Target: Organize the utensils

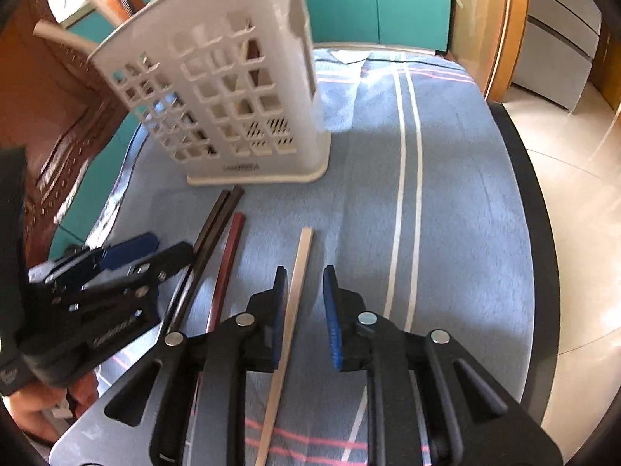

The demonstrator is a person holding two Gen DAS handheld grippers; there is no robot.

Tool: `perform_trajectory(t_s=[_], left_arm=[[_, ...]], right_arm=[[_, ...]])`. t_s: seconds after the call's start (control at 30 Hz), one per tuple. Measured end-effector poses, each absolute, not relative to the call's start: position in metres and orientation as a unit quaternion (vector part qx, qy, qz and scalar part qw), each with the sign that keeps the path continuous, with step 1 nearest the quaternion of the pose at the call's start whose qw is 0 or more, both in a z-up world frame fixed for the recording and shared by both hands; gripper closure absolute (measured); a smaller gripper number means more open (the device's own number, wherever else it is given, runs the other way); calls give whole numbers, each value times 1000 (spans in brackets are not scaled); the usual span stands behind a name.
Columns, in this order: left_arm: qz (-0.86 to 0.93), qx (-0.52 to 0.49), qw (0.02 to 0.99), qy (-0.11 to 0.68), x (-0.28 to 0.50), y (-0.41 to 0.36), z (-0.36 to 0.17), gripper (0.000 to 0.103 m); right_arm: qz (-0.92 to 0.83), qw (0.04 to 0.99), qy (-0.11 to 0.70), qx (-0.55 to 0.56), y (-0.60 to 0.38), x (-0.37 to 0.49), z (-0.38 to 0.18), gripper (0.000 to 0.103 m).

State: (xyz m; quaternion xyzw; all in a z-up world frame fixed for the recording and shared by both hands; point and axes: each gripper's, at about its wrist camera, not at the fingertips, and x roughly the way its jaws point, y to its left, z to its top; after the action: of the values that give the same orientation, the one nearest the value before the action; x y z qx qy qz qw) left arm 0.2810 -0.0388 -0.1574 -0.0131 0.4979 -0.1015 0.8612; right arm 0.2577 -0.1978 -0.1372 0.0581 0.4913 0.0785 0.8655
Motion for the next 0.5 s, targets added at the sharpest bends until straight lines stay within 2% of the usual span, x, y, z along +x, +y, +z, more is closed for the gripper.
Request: perform_trajectory(t_s=[0.1,0.23,0.27,0.3,0.37,0.4,0.5], left_arm=[[-100,0,862,497,279,-45,-158,52],[-95,21,863,495,276,-51,-159,52],[-90,22,864,495,276,-51,-159,57],[-85,22,865,494,276,-51,-158,68],[-70,17,866,494,277,-44,-157,82],[-67,9,866,496,279,-41,-157,87],[-66,4,864,499,281,-37,-157,87]], right_arm=[[73,863,497,58,-197,256,-144,76],[65,860,502,61,-202,245,-152,76],[63,860,502,58,-201,244,-153,76],[63,860,503,57,-201,243,-153,76],[61,861,503,49,-200,240,-152,76],[61,861,503,44,-199,239,-151,76],[63,862,502,33,-193,239,-151,76]])
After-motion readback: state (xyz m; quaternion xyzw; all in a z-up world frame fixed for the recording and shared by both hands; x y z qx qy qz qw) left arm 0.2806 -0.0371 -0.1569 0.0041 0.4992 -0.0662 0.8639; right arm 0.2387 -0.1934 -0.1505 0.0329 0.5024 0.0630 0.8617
